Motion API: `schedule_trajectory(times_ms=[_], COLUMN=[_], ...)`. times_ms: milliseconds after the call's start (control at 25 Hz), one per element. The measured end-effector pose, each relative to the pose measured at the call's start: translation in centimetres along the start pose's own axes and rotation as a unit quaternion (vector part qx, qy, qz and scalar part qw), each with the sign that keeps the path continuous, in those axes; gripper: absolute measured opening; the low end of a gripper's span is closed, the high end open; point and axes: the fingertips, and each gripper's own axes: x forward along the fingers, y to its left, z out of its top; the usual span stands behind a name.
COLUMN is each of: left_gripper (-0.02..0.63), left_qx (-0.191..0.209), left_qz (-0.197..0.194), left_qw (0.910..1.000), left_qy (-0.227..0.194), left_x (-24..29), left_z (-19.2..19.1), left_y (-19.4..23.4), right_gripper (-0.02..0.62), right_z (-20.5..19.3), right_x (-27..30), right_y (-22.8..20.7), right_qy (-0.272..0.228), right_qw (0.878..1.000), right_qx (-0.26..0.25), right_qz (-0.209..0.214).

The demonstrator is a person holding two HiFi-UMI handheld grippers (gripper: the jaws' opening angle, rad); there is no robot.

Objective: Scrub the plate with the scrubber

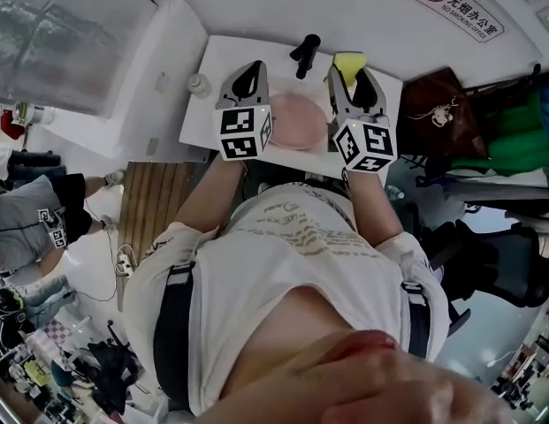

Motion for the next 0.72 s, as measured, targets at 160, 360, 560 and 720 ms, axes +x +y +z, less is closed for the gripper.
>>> schedule_trajectory(times_ms=[160,360,560,720], left_gripper=[0.021,0.021,0.021,0.021], left_qx=[0.019,0.024,0.02,0.022], left_qz=[-0.019,-0.042,-0.063,-0.075], left_qw=[0.9992,0.9985,0.9977,0.9969], left_qy=[-0.032,-0.026,-0.013,-0.009], left_x=[-0.6,-0.7,-1.1,-1.7], left_z=[2.3,1.9,1.1,1.0], left_y=[-1.3,-2.6,-3.6,-3.9], right_gripper=[0.21,0.202,0.202,0.202], right_z=[1.5,0.7,0.4,0.6], right_x=[-0.2,-0.9,-1.4,-1.7], right_y=[0.5,0.6,0.9,1.2], right_qy=[-0.02,-0.008,-0.006,-0.01], right_qw=[1.0,1.0,1.0,0.999], right_qx=[-0.003,-0.002,-0.004,-0.007], right_qz=[-0.007,-0.02,-0.028,-0.034])
